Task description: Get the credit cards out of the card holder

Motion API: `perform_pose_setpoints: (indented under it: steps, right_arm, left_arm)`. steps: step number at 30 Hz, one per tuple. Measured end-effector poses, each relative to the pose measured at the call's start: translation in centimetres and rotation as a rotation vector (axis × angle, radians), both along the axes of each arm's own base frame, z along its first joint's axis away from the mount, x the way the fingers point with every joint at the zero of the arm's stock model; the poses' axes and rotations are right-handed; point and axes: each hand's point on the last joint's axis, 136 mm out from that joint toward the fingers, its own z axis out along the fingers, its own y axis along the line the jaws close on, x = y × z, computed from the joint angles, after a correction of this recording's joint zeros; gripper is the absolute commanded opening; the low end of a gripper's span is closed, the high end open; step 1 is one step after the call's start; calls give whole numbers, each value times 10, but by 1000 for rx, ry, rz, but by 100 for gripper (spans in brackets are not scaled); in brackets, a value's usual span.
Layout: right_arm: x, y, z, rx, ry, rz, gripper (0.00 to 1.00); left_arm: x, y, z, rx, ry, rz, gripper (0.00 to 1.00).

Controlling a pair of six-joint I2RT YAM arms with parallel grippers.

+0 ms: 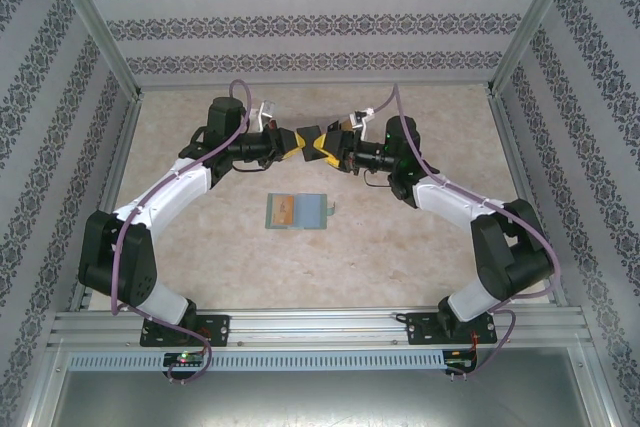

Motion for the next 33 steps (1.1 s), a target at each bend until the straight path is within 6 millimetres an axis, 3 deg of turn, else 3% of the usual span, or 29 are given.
perform_pose_setpoints:
  steps: [11,13,16,20,23,28,33]
  right_arm:
    - [-4,-2,-9,-7,13,0,6]
    - [-4,-2,-10,-15,-3,1,0]
    - [-4,-2,-11,-29,-34,1,0]
    - [1,-7,-14,-67,-78,-31,0]
    - [6,-11,-25,-124,-88,-61,0]
    - [21,-21,-42,-278,-103,-138,0]
    - [50,-37,-50,-467,-152,-243,0]
  left_arm:
    - [-4,3,2,-16,5,-16,0]
    - [-4,5,0,-17,11,-17,11]
    - [-4,8,-6,3,27,-4,37]
    - [0,29,-33,109,92,75,67]
    - [-2,47,-56,216,143,133,84]
    - [-7,84,-88,396,203,214,99]
    - [-14,115,-102,538,218,267,99]
